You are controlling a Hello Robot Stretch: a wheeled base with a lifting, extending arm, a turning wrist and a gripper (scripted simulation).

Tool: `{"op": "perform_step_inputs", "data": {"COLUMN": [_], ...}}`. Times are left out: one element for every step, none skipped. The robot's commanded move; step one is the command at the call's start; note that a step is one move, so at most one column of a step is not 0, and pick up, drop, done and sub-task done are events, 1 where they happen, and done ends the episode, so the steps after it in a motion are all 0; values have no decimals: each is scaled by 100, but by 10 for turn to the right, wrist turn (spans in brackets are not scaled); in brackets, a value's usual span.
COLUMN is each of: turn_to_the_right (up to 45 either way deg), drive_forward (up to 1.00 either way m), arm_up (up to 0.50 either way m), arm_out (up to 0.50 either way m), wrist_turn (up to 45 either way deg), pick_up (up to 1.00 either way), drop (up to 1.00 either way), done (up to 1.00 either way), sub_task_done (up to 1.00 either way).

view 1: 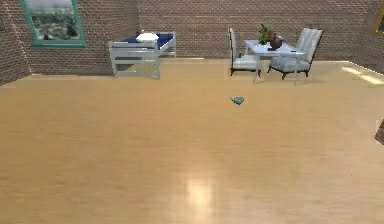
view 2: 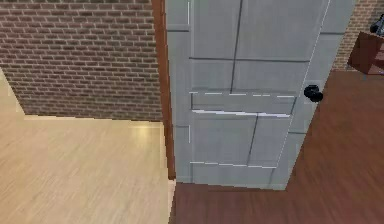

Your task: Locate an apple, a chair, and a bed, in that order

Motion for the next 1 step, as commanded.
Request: {"op": "perform_step_inputs", "data": {"turn_to_the_right": [0], "drive_forward": [100], "arm_up": [0], "arm_out": [0], "wrist_turn": [0], "pick_up": [0], "drop": [0], "done": [0], "sub_task_done": [0]}}
